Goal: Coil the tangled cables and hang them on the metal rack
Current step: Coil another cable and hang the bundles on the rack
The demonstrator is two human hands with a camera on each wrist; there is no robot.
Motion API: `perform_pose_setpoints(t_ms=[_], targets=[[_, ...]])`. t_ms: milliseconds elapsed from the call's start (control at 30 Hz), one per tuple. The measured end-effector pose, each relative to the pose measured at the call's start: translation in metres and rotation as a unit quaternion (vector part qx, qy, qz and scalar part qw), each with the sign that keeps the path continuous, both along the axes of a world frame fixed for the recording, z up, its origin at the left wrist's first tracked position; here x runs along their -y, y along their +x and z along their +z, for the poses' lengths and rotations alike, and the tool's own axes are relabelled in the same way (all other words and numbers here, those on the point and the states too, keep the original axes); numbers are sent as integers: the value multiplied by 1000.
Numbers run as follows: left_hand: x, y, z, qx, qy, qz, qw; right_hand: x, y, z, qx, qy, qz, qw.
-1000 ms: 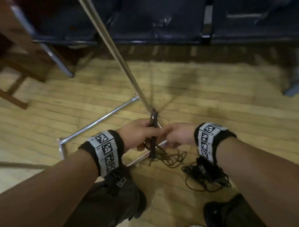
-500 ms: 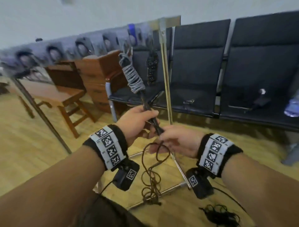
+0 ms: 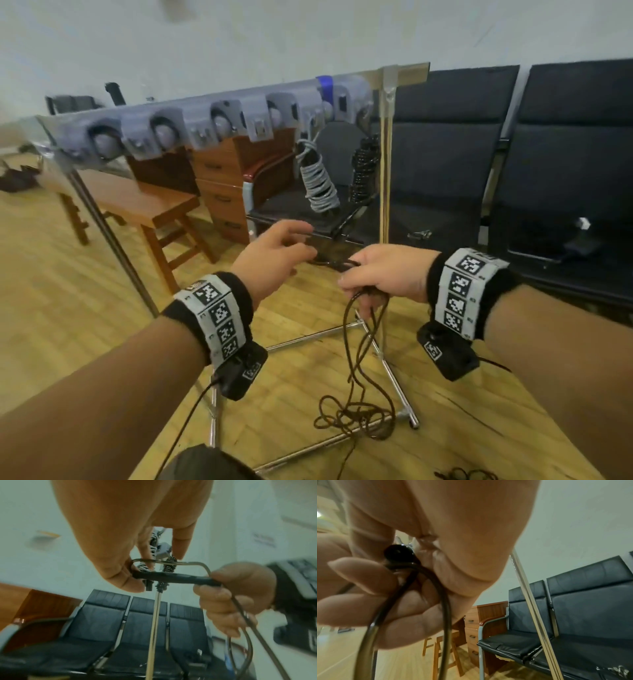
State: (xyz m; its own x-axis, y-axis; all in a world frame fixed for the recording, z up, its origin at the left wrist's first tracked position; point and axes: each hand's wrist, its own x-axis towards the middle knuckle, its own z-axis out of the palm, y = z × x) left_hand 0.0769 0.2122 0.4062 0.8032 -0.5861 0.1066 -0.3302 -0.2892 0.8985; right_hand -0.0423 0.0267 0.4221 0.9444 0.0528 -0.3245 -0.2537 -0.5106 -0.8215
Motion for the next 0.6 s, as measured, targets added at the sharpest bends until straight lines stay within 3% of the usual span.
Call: perform_pose_setpoints(t_ms=[67,133,267,400,600], targets=[[-6,-6,0,129,152,-84,976,-7,0,2,-19,-43,31,998],[-11,-17,0,184,231,-139,945,-15,-3,1,-32,-90,59,994],[-34,-38,-8,178,250,-141,941,-30,-22,-5,-9,-158,74,985],[-42,-69,-20,199,293,-136,925,-37,-65,-11,75,-197,19,977],[-39,-90,-11,237,326,-120,907,-30,-109,-10,129,-269,-42,954]])
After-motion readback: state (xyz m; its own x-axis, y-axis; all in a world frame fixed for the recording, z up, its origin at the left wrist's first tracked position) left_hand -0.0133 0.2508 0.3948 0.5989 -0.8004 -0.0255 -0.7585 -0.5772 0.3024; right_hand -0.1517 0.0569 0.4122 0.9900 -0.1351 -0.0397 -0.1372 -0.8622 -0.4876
